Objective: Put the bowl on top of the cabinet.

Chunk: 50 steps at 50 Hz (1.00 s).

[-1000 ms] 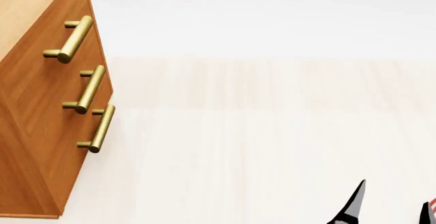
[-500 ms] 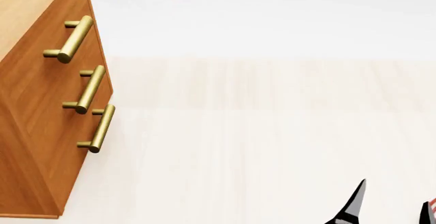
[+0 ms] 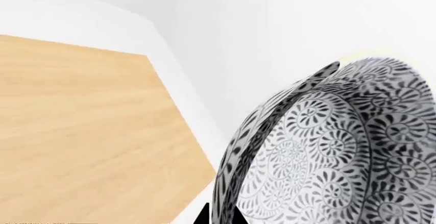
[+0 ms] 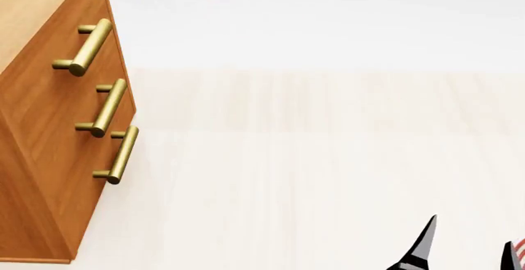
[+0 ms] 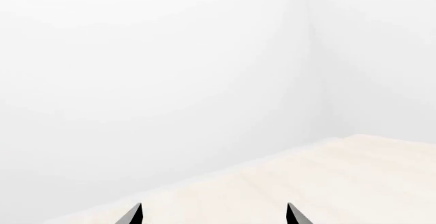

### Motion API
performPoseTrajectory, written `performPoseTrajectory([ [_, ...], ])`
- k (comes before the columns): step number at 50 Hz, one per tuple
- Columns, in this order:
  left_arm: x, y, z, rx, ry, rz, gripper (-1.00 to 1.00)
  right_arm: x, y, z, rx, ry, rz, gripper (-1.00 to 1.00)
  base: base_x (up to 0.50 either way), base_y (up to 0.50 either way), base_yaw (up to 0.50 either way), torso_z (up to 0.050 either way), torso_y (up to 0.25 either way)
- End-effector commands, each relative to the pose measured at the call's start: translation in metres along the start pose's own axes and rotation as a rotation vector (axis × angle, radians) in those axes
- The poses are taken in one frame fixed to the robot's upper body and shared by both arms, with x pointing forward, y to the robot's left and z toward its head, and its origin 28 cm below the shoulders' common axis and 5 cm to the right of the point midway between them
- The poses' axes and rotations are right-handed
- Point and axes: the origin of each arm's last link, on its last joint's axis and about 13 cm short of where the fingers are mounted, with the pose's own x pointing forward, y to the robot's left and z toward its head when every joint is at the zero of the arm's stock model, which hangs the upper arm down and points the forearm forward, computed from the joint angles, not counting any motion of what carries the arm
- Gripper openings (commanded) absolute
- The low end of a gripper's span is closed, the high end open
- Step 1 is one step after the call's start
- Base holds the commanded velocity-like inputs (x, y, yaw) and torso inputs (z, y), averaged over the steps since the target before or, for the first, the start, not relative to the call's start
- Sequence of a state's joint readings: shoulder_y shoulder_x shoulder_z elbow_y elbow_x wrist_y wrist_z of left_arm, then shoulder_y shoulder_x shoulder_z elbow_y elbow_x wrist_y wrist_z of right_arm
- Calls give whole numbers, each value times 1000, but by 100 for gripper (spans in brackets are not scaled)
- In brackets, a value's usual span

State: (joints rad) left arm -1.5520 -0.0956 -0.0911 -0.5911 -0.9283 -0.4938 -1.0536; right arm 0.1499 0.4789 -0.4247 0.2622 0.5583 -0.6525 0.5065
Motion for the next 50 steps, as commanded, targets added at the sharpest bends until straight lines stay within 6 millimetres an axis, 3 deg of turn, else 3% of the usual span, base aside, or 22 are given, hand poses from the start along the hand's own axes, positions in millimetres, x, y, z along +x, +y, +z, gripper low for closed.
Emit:
performPoseTrajectory([
  [1, -1, -4, 6, 8, -8, 41, -100, 0, 0, 0, -1, -2, -2, 100, 0, 0, 0, 0, 0],
  [10, 1, 0, 23, 44, -26, 143, -100, 0, 0, -1, -7, 1, -1, 100, 0, 0, 0, 1, 0],
  [22, 3, 5, 28, 56, -50, 189, -100, 1, 1, -2, -9, 7, -1, 100, 0, 0, 0, 0, 1],
  [31, 13, 2, 20, 135, 23, 218, -100, 3, 0, -3, -9, 9, -7, 100, 0, 0, 0, 0, 0],
  [50, 29, 14, 19, 95, 17, 253, -100, 4, 1, -5, -11, 16, -4, 100, 0, 0, 0, 0, 1],
])
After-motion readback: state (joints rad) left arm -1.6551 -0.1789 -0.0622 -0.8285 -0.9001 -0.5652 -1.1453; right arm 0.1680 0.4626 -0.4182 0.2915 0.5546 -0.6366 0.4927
